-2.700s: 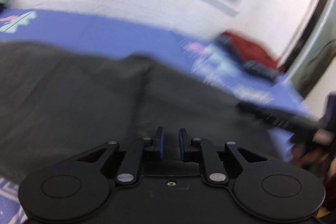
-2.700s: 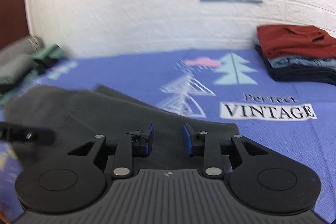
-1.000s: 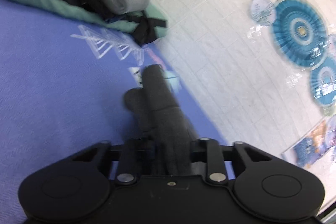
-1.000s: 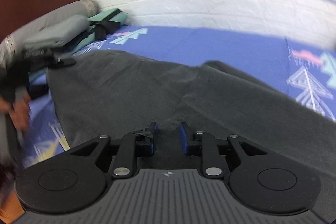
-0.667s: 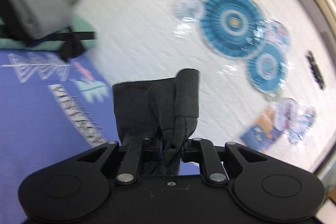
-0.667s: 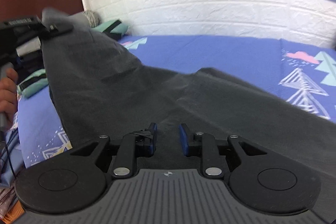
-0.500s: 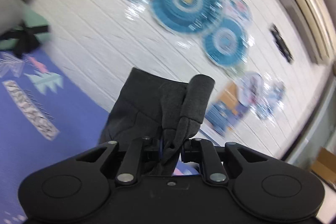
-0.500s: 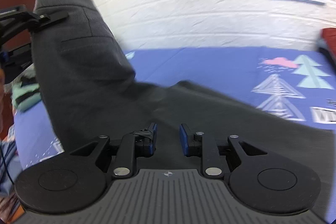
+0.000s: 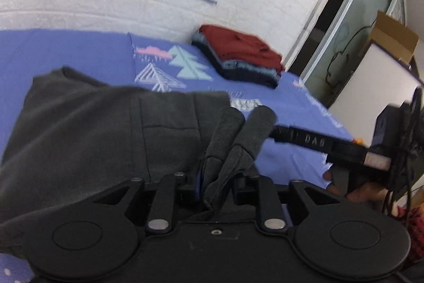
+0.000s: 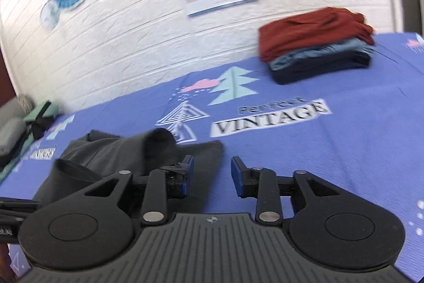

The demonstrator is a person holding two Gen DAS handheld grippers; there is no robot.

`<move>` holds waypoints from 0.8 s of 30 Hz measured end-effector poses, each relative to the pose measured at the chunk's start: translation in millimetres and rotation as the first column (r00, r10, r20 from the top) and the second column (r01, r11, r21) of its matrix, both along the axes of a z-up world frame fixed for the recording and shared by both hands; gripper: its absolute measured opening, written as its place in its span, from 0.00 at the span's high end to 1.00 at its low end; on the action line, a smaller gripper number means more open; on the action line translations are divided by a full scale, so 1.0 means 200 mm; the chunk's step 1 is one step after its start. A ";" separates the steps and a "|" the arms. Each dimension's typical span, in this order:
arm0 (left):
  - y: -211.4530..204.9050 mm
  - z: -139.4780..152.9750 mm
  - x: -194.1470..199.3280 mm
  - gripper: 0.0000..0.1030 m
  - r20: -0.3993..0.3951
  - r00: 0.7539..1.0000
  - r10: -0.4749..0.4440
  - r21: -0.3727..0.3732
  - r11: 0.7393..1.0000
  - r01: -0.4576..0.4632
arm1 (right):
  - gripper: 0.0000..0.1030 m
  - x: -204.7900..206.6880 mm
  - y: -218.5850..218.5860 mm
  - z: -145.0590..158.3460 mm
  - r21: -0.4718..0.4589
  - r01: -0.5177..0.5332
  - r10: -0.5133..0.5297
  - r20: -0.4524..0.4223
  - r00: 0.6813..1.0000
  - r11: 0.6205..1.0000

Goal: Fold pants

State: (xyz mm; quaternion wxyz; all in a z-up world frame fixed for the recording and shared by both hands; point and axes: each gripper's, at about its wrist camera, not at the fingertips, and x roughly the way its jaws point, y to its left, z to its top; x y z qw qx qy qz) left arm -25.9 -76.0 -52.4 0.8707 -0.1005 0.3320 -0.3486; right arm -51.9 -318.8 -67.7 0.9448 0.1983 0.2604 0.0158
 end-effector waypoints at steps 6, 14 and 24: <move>0.20 0.22 -0.01 0.17 0.076 0.991 0.114 -0.160 0.982 -0.101 | 0.02 0.05 0.01 0.02 0.248 -0.166 0.145 0.100 0.984 0.954; 0.35 0.06 0.13 0.66 0.001 0.949 0.315 -0.102 0.944 -0.313 | 0.00 0.25 0.11 -0.09 0.269 -0.157 0.161 0.007 0.987 0.950; 0.42 0.00 0.17 0.63 -0.033 0.935 0.354 -0.134 0.925 -0.355 | 0.76 0.08 0.05 0.07 0.369 -0.142 0.091 0.153 0.984 0.918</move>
